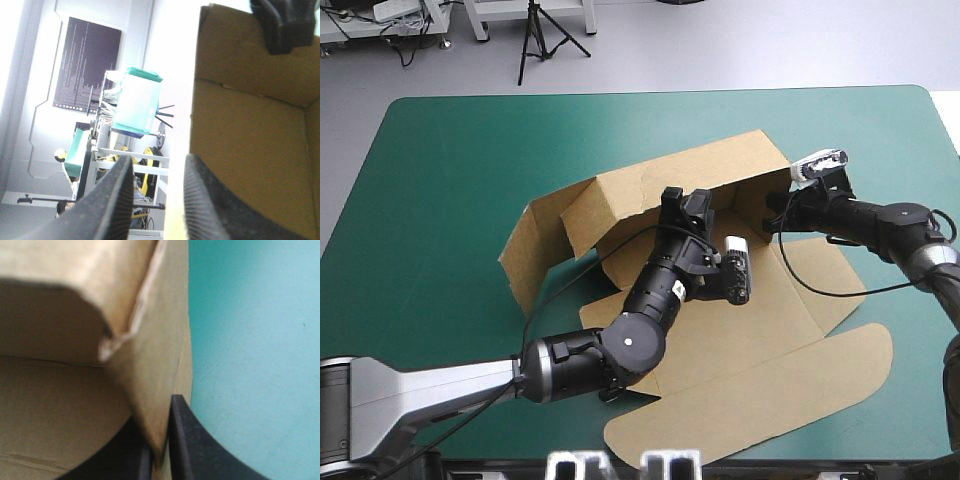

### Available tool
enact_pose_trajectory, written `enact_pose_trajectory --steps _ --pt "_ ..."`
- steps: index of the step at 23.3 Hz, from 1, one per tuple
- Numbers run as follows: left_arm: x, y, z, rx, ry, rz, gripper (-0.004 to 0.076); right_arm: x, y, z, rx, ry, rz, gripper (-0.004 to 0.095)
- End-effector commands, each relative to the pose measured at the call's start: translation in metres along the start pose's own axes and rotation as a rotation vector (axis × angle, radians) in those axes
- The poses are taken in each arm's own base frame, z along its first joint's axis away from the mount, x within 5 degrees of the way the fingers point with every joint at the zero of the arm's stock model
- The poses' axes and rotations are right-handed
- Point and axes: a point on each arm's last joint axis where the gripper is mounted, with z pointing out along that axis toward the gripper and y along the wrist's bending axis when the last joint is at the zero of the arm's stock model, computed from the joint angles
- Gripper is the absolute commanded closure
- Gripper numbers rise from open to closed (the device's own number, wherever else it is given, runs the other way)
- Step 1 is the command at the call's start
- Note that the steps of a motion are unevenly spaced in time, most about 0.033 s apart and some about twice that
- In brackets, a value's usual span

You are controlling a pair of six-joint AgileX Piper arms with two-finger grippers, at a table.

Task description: Fold the box

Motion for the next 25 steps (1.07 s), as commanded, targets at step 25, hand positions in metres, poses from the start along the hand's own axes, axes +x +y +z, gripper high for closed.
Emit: enact_pose_trajectory --steps 25 --pt "0.288 0.176 -0.065 -0.173 0.738 -1.186 0.0727 -0.116 0.063 -0.063 0.036 0.422 0.107 0.0907"
